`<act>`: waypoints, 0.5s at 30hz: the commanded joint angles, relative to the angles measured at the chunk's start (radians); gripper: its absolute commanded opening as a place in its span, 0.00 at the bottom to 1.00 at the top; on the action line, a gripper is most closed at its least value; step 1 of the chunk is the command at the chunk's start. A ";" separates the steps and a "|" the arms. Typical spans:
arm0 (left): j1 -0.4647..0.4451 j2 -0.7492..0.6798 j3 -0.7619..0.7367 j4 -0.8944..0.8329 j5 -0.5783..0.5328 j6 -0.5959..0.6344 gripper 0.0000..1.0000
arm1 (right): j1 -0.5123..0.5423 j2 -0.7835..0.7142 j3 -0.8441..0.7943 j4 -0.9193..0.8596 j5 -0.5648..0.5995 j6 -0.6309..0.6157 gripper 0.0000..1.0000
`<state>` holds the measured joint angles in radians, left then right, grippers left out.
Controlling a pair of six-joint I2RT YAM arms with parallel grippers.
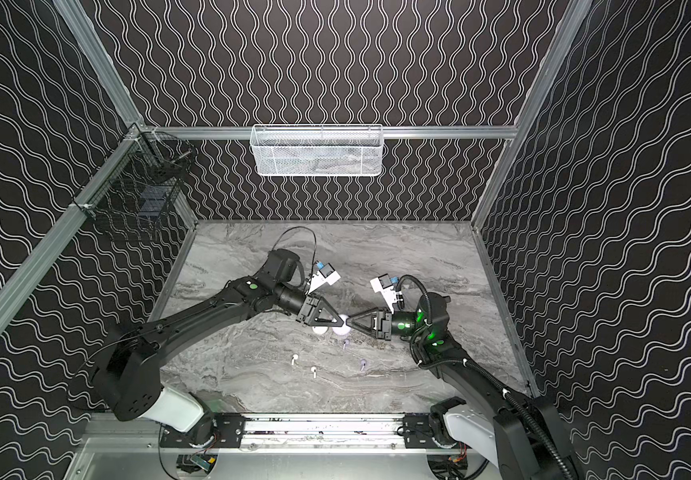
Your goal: Insert the wireless bluetooth earbuds into the charging case
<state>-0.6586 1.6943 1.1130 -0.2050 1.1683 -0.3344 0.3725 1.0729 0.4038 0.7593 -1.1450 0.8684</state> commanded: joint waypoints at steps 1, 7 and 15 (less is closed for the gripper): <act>0.001 -0.005 0.008 0.010 -0.009 0.024 0.02 | 0.015 -0.009 0.020 -0.039 -0.013 -0.063 0.35; -0.003 -0.004 0.009 0.006 -0.007 0.025 0.02 | 0.021 -0.018 0.033 -0.077 -0.004 -0.085 0.32; -0.006 -0.007 0.011 -0.003 -0.013 0.033 0.02 | 0.021 -0.024 0.032 -0.065 -0.006 -0.074 0.22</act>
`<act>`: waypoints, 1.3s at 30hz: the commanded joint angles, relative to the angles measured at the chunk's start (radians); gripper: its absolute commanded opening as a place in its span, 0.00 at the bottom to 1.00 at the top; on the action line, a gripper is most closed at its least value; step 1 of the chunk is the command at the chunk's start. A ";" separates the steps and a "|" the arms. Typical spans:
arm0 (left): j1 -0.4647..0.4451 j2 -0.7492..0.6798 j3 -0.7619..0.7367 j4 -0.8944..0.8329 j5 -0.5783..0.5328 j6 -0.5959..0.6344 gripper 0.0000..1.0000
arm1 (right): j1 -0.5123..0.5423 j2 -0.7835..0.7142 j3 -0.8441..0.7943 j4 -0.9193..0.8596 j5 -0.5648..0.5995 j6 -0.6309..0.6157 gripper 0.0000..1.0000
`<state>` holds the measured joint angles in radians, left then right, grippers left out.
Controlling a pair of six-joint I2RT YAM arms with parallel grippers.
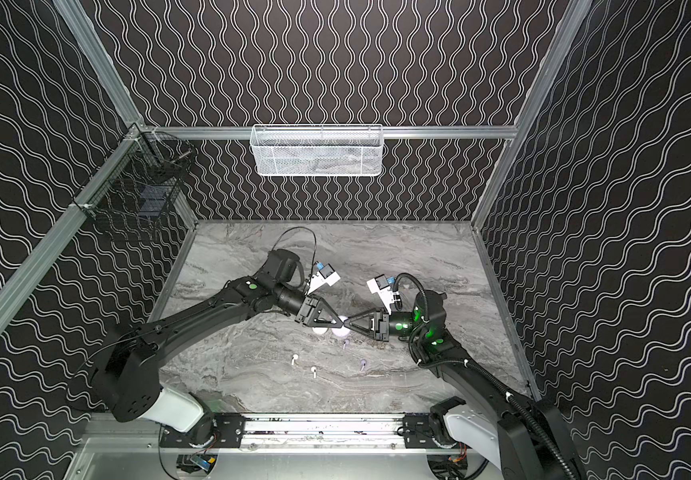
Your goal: Insert the wireless bluetooth earbuds into the charging case
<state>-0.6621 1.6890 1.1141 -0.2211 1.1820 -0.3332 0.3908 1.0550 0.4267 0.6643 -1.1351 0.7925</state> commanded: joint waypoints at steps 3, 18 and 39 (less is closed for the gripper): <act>-0.002 -0.005 0.010 0.014 -0.028 0.031 0.10 | 0.003 -0.009 0.008 0.031 -0.015 0.002 0.18; 0.076 -0.090 -0.070 0.256 -0.036 -0.133 0.60 | -0.003 -0.070 0.008 -0.016 0.125 0.022 0.12; 0.090 -0.133 -0.147 0.467 -0.091 -0.265 0.56 | 0.015 0.091 -0.090 0.689 0.320 0.489 0.12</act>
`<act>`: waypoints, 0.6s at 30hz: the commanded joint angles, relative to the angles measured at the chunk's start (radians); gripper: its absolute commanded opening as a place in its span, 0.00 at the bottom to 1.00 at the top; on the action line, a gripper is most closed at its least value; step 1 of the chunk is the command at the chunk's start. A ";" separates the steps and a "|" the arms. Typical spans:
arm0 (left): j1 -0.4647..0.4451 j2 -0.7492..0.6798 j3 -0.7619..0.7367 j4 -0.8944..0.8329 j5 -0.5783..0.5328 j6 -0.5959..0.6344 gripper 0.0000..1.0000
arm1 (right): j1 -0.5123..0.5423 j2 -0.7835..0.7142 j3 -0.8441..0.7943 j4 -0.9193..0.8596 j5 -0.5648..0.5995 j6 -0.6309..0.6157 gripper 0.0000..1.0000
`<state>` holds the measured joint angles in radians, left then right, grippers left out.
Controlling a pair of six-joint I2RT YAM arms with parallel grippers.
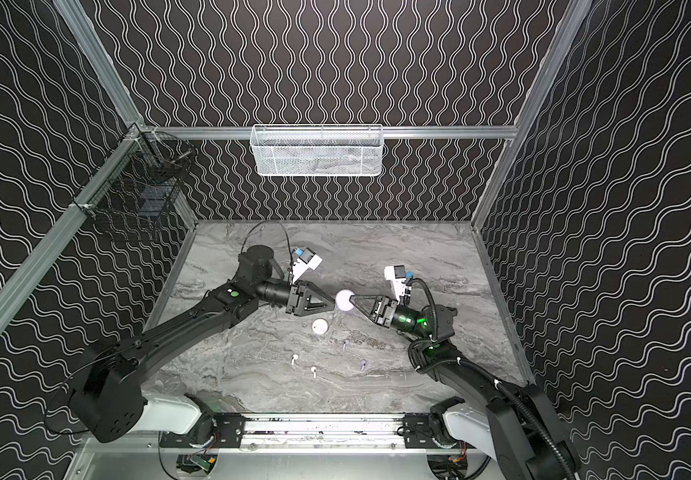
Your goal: Insert the wireless bluetooth earbuds into the charging case
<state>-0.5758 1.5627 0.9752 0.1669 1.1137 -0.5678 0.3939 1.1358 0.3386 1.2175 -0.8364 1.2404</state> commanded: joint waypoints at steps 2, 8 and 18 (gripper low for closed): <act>0.004 -0.012 -0.018 0.099 -0.036 -0.045 0.53 | 0.022 0.017 -0.004 0.133 0.035 0.031 0.12; 0.004 -0.012 -0.050 0.220 -0.038 -0.127 0.47 | 0.074 0.030 0.007 0.094 0.081 -0.017 0.11; 0.002 0.003 -0.079 0.375 -0.011 -0.234 0.40 | 0.089 0.064 0.014 0.096 0.125 -0.042 0.11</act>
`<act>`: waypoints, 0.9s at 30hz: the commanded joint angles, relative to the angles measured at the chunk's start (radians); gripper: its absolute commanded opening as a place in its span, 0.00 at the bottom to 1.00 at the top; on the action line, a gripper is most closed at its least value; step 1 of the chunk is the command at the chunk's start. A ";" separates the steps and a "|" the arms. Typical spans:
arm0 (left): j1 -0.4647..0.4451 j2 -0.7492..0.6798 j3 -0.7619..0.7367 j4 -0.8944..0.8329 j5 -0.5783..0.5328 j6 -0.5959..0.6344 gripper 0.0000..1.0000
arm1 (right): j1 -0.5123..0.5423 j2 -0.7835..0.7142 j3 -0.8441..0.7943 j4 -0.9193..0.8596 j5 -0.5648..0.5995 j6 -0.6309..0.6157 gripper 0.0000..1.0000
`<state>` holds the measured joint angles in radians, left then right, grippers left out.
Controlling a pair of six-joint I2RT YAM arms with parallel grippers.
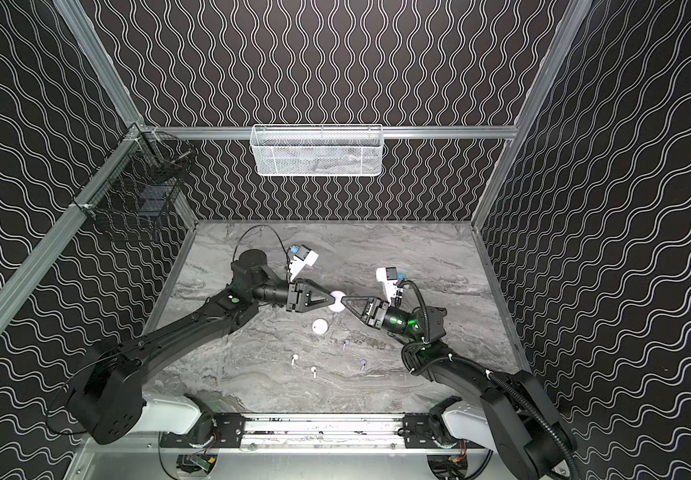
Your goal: Insert the wireless bluetooth earbuds into the charging case
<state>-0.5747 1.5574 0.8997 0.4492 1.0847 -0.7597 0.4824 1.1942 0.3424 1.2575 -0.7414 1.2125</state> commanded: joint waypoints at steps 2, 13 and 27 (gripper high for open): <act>0.001 0.010 -0.005 0.106 0.025 -0.053 0.38 | 0.000 0.011 0.010 0.061 0.041 -0.020 0.10; -0.004 0.015 0.003 0.073 0.030 -0.036 0.37 | 0.000 0.058 0.024 0.124 0.069 -0.011 0.10; -0.005 0.015 0.006 0.064 0.033 -0.033 0.35 | 0.000 0.061 0.053 0.089 0.065 -0.034 0.10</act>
<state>-0.5785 1.5684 0.8978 0.4923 1.0943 -0.8047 0.4831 1.2579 0.3878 1.3327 -0.6895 1.1851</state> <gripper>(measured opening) 0.355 0.223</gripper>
